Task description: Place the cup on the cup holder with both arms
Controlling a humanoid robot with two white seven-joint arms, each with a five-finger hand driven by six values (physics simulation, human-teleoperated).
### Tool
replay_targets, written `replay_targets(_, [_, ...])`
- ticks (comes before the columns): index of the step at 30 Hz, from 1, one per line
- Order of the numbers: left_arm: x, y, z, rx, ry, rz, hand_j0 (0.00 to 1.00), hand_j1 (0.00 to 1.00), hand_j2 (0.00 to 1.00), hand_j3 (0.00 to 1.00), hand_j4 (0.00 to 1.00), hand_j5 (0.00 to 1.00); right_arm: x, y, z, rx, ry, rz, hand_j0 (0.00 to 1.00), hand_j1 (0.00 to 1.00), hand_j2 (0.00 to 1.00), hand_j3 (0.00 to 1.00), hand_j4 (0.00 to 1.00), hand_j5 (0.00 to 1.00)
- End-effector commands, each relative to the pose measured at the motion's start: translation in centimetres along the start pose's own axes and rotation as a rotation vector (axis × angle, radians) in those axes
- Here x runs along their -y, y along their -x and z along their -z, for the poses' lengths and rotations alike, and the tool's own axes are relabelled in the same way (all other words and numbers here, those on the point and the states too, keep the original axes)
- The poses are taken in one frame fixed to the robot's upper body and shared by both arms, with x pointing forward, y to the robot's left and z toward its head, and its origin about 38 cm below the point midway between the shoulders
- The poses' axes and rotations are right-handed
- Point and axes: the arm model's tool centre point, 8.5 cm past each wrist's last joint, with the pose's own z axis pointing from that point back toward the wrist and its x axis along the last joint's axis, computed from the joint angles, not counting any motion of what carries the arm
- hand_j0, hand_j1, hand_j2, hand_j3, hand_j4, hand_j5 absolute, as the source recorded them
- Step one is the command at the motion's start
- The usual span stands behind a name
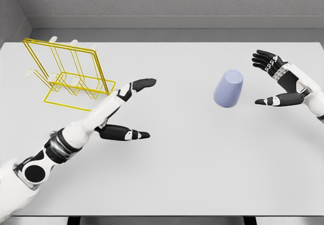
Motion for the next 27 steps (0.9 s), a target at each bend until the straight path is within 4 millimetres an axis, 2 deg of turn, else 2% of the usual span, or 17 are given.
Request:
replay_targets(1, [1.1, 0.2, -0.1, -0.013, -0.021, -0.116, 1.00, 1.00, 1.00, 1.00, 1.00, 1.00, 0.1, -0.1, 0.0, 0.004, 0.006, 0.003, 1.00, 1.00, 1.00, 1.00, 1.00, 1.00])
replay_targets(3, [0.7, 0.1, 0.1, -0.010, -0.041, -0.144, 1.00, 1.00, 1.00, 1.00, 1.00, 1.00, 0.2, -0.1, -0.1, 0.004, 0.008, 0.002, 1.00, 1.00, 1.00, 1.00, 1.00, 1.00])
replay_targets(5, [1.3, -0.1, 0.7, 0.012, 0.009, -0.146, 1.00, 1.00, 1.00, 1.00, 1.00, 1.00, 0.3, 0.0, -0.2, -0.001, 0.013, 0.004, 1.00, 1.00, 1.00, 1.00, 1.00, 1.00])
replay_targets(11, [2.9, -0.2, 1.3, 0.009, 0.110, -0.108, 1.00, 1.00, 1.00, 1.00, 1.00, 1.00, -0.4, 3.4, -0.3, -0.040, 0.075, 0.063, 1.00, 1.00, 1.00, 1.00, 1.00, 1.00])
replay_targets(14, [2.7, 0.0, 1.4, 0.004, 0.131, -0.083, 1.00, 1.00, 1.00, 1.00, 1.00, 1.00, -1.1, 5.5, -0.4, -0.066, 0.112, 0.103, 1.00, 1.00, 1.00, 1.00, 1.00, 1.00])
replay_targets(15, [2.7, 0.1, 1.7, 0.001, 0.146, -0.111, 1.00, 1.00, 1.00, 1.00, 1.00, 1.00, -1.1, 5.8, -0.7, -0.091, 0.105, 0.085, 1.00, 1.00, 1.00, 1.00, 1.00, 1.00])
replay_targets(17, [1.5, 1.5, 2.2, -0.114, 0.181, -0.237, 1.00, 1.00, 1.00, 1.00, 1.00, 1.00, -1.3, 6.6, -0.7, -0.107, 0.115, 0.091, 1.00, 1.00, 1.00, 1.00, 1.00, 1.00])
replay_targets(18, [1.0, 2.2, 2.1, -0.137, 0.190, -0.248, 1.00, 1.00, 1.00, 1.00, 1.00, 1.00, -1.6, 7.2, -0.7, -0.114, 0.123, 0.103, 1.00, 1.00, 1.00, 1.00, 1.00, 1.00])
replay_targets(21, [0.1, 2.6, 1.0, -0.163, 0.198, -0.288, 1.00, 1.00, 1.00, 1.00, 1.00, 1.00, -1.8, 7.5, -0.7, -0.119, 0.126, 0.110, 1.00, 1.00, 1.00, 1.00, 1.00, 1.00])
replay_targets(22, [0.4, 2.3, 1.0, -0.146, 0.247, -0.313, 1.00, 1.00, 1.00, 1.00, 1.00, 1.00, -2.1, 7.6, -0.4, -0.114, 0.126, 0.115, 1.00, 1.00, 1.00, 1.00, 1.00, 1.00])
replay_targets(26, [1.3, 2.2, 0.9, -0.132, 0.238, -0.396, 1.00, 1.00, 1.00, 1.00, 1.00, 1.00, -2.4, 8.1, -0.2, -0.113, 0.136, 0.130, 1.00, 1.00, 1.00, 1.00, 1.00, 1.00])
replay_targets(27, [1.9, 2.2, 1.6, -0.115, 0.223, -0.422, 1.00, 1.00, 1.00, 1.00, 1.00, 1.00, -2.6, 8.2, -0.1, -0.119, 0.131, 0.126, 1.00, 1.00, 1.00, 1.00, 1.00, 1.00])
